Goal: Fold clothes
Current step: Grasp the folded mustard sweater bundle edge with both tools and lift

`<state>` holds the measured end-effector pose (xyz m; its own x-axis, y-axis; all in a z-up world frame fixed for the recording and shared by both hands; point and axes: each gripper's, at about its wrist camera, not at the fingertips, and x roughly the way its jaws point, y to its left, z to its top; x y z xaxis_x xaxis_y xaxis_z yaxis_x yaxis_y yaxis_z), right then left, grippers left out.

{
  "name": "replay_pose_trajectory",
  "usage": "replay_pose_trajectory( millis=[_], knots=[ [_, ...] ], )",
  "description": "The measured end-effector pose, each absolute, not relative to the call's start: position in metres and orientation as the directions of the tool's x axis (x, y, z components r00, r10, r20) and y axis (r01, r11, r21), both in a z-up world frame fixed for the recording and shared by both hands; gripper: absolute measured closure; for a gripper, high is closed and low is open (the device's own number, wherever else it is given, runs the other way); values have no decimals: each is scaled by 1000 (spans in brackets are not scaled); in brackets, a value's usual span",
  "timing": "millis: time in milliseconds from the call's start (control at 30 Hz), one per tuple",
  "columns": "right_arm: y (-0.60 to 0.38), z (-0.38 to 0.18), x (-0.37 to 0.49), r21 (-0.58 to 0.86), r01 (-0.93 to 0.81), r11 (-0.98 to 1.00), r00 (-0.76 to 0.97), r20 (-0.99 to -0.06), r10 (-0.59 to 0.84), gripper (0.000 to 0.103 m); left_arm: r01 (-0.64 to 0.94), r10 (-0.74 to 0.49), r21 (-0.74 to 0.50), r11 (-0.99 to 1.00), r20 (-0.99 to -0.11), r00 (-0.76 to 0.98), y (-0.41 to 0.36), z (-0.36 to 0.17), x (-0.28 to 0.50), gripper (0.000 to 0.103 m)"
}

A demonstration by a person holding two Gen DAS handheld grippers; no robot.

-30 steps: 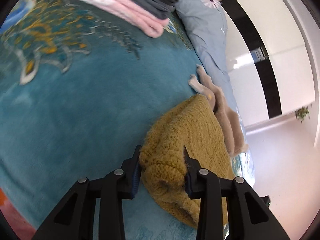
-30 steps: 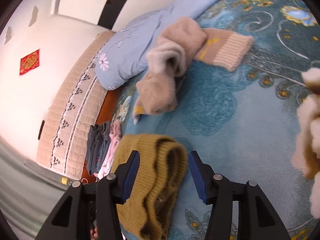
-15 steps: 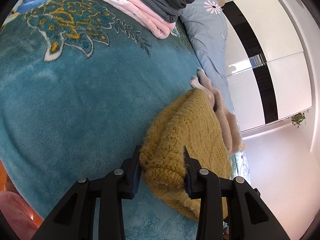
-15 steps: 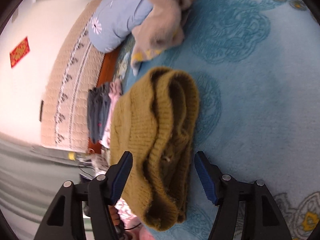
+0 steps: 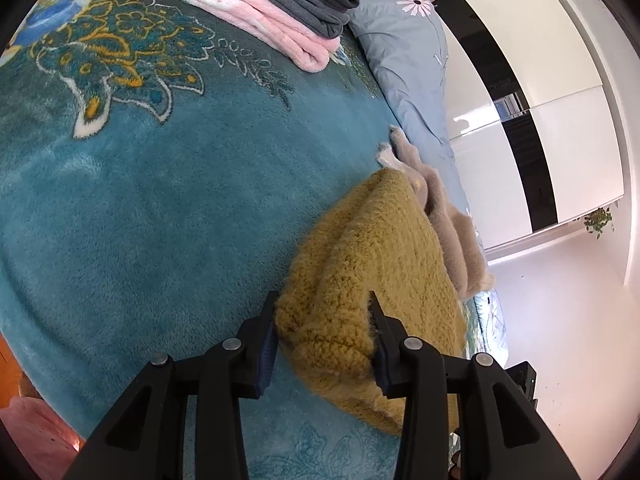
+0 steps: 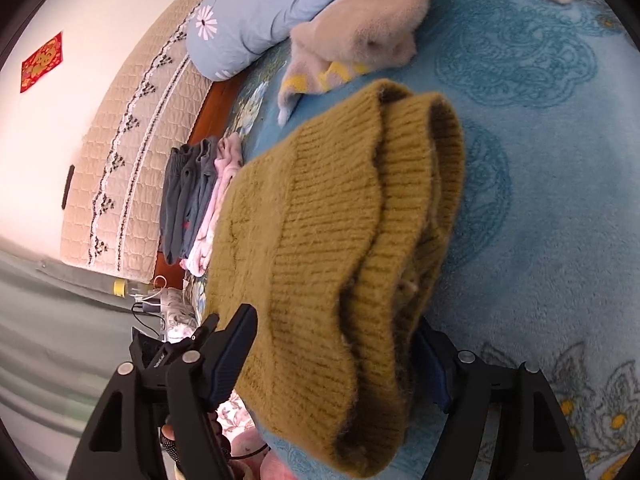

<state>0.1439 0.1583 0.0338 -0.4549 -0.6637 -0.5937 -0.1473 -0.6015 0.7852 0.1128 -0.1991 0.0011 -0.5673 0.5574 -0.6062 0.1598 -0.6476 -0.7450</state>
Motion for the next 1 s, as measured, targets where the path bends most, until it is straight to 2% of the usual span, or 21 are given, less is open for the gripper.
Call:
replay_pose_trajectory(
  millis=[100, 200, 233, 300, 400, 700, 967, 1000],
  knots=[
    [160, 30, 143, 798, -163, -580, -454, -582, -674, 27, 164, 560, -746, -646, -609, -563, -200, 0, 111, 58],
    [162, 30, 145, 792, -167, -587, -463, -589, -662, 32, 163, 578, -751, -640, -610, -542, -205, 3, 105, 58],
    [164, 29, 146, 789, -172, -590, -466, -593, -657, 43, 154, 580, -747, -647, -613, -536, -205, 6, 103, 57],
    [168, 27, 146, 795, -193, -576, -473, -590, -655, 56, 130, 584, -736, -665, -620, -524, -207, 12, 98, 54],
    [168, 30, 147, 793, -178, -583, -487, -586, -648, 62, 90, 582, -722, -686, -619, -527, -211, 19, 86, 48],
    [172, 30, 146, 795, -150, -587, -487, -576, -656, 63, 27, 726, -780, -625, -594, -347, -193, -3, 23, 44],
    [173, 31, 145, 792, -142, -594, -489, -578, -653, 63, -72, 686, -695, -715, -678, -266, -171, 7, 14, 44],
    [172, 32, 145, 787, -139, -601, -490, -582, -649, 63, -81, 674, -681, -728, -690, -262, -170, 8, 14, 47]
  ],
)
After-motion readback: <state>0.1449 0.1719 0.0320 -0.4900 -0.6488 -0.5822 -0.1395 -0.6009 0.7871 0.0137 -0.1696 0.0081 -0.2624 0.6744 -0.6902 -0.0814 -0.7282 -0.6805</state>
